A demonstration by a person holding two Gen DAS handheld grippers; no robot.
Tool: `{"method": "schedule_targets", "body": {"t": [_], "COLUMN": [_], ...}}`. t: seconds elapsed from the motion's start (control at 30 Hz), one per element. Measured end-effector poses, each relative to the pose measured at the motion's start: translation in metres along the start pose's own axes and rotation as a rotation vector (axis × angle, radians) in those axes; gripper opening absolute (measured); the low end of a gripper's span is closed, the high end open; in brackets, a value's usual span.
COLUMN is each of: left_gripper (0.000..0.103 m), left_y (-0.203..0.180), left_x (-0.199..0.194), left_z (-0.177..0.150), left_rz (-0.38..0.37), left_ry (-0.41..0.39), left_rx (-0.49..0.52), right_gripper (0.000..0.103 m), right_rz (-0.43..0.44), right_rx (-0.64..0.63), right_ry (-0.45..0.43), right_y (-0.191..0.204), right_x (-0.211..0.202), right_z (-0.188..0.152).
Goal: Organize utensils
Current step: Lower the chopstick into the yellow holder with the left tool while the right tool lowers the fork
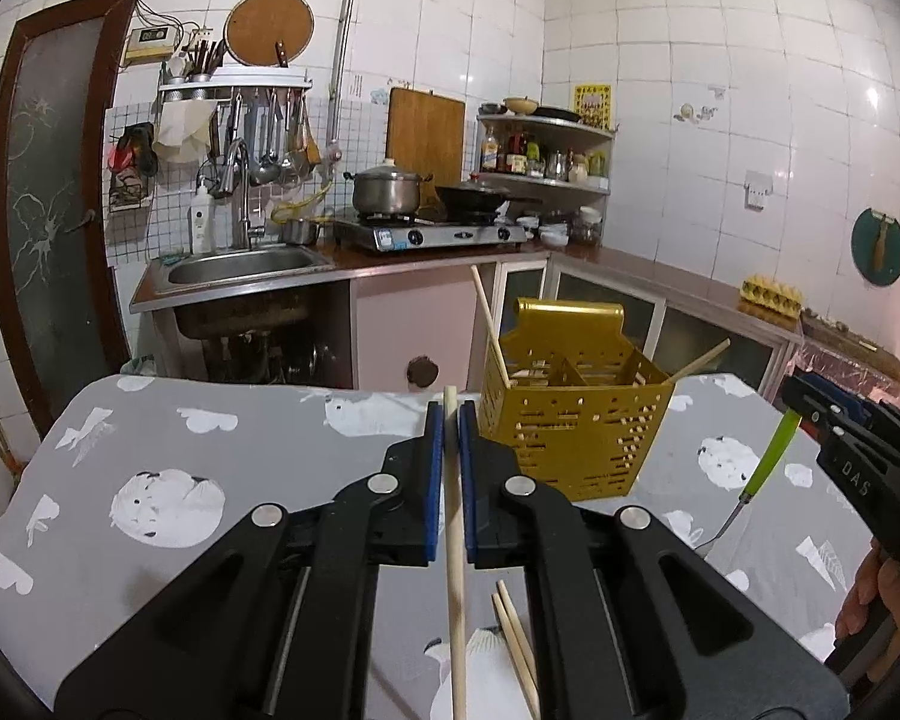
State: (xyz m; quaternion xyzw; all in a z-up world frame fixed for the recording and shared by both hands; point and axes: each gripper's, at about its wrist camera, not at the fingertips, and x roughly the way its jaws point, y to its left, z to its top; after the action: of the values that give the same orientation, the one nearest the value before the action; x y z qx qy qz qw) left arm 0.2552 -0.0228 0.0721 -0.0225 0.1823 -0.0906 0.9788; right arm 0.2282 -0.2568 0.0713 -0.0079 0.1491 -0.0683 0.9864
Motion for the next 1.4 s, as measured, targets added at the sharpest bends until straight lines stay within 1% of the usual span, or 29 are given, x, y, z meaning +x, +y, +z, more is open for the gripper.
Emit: {"method": "schedule_targets", "body": {"t": [0.1, 0.43, 0.73, 0.87, 1.17, 1.4], "left_gripper": [0.004, 0.004, 0.004, 0.004, 0.004, 0.004], "left_y": [0.003, 0.010, 0.011, 0.005, -0.006, -0.015], "left_x": [-0.002, 0.000, 0.007, 0.007, 0.001, -0.007], "left_z": [0.002, 0.013, 0.026, 0.034, 0.067, 0.100], "left_rz": [0.000, -0.013, -0.020, -0.027, -0.034, -0.049], "left_ry": [-0.028, -0.060, -0.074, -0.082, -0.123, -0.168], "left_rx": [-0.005, -0.022, -0.028, -0.017, 0.008, 0.018], "right_gripper": [0.023, 0.023, 0.023, 0.023, 0.023, 0.023], "right_rz": [0.000, 0.003, 0.005, 0.006, 0.011, 0.019], "right_rx": [-0.024, -0.075, -0.074, -0.077, -0.069, -0.066], "right_ry": [-0.009, -0.042, -0.045, -0.043, -0.060, -0.100], "right_y": [0.004, 0.016, 0.014, 0.014, 0.008, 0.006], "right_x": [0.000, 0.000, 0.005, 0.008, 0.012, 0.008], "right_z": [0.002, 0.013, 0.018, 0.022, 0.048, 0.084]}}
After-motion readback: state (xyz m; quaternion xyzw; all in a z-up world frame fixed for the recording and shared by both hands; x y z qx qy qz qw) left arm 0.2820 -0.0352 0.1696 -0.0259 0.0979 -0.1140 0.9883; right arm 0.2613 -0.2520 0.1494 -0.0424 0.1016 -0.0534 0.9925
